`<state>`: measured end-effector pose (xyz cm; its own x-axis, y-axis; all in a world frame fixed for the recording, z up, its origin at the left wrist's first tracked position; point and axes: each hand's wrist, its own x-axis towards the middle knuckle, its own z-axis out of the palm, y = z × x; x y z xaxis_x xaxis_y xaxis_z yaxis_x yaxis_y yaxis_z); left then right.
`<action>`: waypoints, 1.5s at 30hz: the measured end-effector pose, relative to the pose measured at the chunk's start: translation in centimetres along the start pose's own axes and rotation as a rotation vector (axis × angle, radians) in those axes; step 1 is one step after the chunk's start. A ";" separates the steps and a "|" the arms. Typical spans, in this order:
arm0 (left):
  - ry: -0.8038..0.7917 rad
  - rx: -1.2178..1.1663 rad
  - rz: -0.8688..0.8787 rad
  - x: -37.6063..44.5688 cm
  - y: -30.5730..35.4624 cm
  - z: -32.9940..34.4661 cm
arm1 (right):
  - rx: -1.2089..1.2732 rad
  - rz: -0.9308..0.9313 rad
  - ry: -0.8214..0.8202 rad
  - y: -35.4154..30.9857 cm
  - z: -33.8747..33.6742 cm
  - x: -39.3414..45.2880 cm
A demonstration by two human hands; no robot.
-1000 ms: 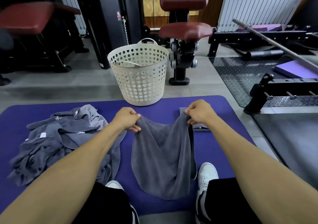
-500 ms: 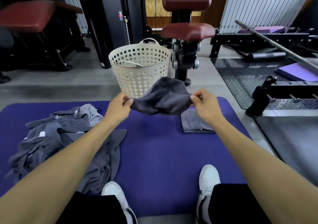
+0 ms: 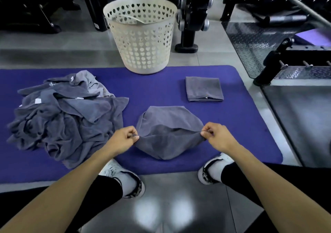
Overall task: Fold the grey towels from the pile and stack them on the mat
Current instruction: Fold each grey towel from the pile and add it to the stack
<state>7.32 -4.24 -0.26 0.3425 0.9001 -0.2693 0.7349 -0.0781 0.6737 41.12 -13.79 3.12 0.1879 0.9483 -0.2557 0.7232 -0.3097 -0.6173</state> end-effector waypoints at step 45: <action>0.215 -0.853 -0.517 25.1 -11.6 4.2 | -0.106 -0.345 -0.429 -4.1 18.7 35.9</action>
<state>9.88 17.44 -17.70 -0.0728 0.8015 -0.5936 0.0727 0.5978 0.7983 32.43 20.20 -17.47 -0.3423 0.8737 -0.3456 0.7622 0.0431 -0.6459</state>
